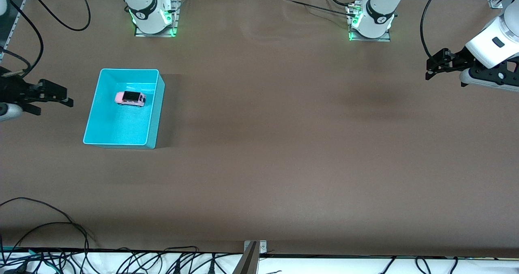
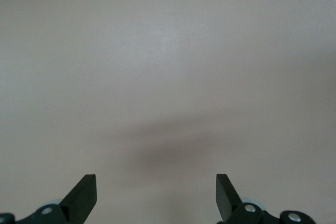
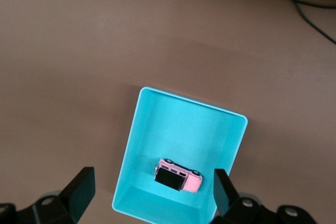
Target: Wind and store pink jeep toy
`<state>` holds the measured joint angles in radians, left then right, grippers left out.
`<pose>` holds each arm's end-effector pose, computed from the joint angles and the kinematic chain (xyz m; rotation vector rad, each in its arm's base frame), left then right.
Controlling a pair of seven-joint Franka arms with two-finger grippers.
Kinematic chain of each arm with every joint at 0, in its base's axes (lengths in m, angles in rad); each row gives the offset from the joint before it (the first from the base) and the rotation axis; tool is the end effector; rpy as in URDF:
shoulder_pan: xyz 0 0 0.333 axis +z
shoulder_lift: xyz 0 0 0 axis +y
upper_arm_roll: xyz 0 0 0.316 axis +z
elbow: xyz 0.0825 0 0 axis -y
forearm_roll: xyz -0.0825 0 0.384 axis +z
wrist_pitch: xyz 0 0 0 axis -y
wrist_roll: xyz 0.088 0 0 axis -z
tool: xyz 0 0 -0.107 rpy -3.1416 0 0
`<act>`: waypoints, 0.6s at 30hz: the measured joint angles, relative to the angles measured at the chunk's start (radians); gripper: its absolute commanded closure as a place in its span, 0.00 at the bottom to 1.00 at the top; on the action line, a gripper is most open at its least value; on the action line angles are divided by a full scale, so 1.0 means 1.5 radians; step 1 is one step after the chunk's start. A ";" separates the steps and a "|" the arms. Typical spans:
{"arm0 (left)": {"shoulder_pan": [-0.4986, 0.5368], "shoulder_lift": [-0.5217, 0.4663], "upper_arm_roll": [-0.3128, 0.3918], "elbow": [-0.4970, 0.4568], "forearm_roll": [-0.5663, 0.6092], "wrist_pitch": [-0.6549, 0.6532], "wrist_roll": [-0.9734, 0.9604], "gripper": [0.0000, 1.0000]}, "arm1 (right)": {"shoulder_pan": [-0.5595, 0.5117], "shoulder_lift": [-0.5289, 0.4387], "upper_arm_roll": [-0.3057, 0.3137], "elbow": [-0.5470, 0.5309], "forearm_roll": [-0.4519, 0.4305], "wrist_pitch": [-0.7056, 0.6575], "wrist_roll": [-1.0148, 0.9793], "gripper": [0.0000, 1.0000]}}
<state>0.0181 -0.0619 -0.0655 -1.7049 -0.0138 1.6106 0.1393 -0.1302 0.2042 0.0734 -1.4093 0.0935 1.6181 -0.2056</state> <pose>0.5356 -0.0278 0.5982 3.1165 -0.2903 -0.0502 0.6197 -0.0303 0.5860 -3.0270 -0.2169 -0.0293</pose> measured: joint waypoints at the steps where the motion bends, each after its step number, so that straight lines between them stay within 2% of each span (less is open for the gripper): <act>1: 0.000 0.000 0.000 0.000 0.000 0.000 0.000 0.00 | 0.000 0.000 -0.002 0.005 -0.005 0.000 0.011 0.00; 12: 0.000 0.000 0.000 0.000 0.000 0.000 0.000 0.00 | 0.000 -0.024 -0.007 0.021 -0.041 -0.047 0.060 0.00; 16: 0.000 0.000 0.000 0.000 0.000 0.000 0.000 0.00 | 0.000 -0.069 -0.008 -0.024 -0.046 -0.047 0.061 0.00; 18: 0.000 0.000 0.000 0.000 0.000 0.000 0.000 0.00 | 0.000 -0.111 -0.007 -0.077 -0.047 -0.027 0.062 0.00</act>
<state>0.0180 -0.0619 -0.0655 -1.7049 -0.0138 1.6106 0.1392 -0.1306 0.0374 0.0622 -1.5254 0.0233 1.5771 -0.1131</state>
